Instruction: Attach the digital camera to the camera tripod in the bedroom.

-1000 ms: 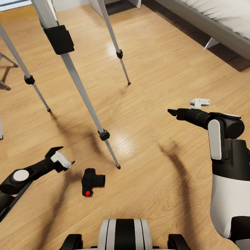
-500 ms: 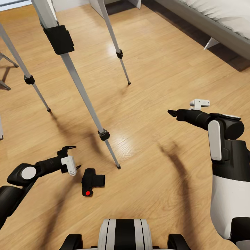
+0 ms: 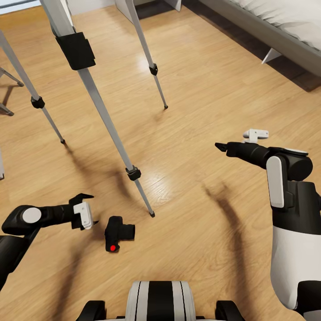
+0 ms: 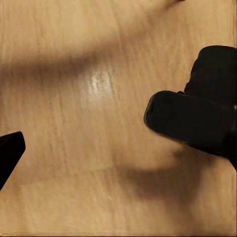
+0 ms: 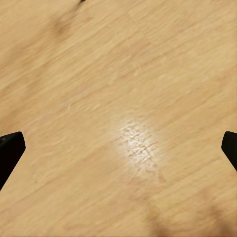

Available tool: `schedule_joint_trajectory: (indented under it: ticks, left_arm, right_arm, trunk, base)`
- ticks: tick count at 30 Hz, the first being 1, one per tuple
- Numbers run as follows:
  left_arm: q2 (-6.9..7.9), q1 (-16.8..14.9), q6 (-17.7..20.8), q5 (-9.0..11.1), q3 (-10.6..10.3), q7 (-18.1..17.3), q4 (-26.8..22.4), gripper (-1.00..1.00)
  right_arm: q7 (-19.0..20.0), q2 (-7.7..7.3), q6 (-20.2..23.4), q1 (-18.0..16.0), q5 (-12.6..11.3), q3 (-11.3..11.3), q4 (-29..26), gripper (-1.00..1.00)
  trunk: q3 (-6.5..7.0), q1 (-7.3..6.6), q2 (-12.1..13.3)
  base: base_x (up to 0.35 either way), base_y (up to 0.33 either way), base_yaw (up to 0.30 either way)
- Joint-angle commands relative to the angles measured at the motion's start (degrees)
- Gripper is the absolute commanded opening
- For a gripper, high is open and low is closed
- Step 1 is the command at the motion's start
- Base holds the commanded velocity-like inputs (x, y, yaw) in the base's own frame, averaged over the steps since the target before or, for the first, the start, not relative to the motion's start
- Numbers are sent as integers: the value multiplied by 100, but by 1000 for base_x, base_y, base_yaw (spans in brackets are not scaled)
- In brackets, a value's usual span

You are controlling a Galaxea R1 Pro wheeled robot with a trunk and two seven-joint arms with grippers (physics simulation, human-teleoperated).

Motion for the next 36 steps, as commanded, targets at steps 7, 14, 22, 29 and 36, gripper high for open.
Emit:
schedule_joint_trajectory:
  ticks: [7,14,22,29,36]
  left_arm:
    - [-16,-24,360,-19,51,-296,-19,100]
    - [-9,-108,539,-33,58,-811,-22,100]
    - [42,-438,-304,14,-1,-1075,-22,100]
    - [81,-704,-1159,28,-19,-1118,-18,100]
    - [115,-866,-1799,45,-11,-1093,6,100]
  right_arm:
    - [17,0,26,8,-1,-6,-3,100]
    - [15,0,26,33,-5,0,-3,100]
    - [13,0,26,94,-8,14,-3,100]
    - [16,5,26,120,-9,24,-3,100]
    - [17,4,26,140,-9,34,-3,100]
  trunk:
    - [-3,-1,-1]
    - [-3,-1,-1]
    - [-3,-1,-1]
    - [-3,-1,-1]
    - [-3,-1,-1]
  base:
    - [0,0,0]
    - [0,0,0]
    - [0,0,0]
    - [0,0,0]
    - [0,0,0]
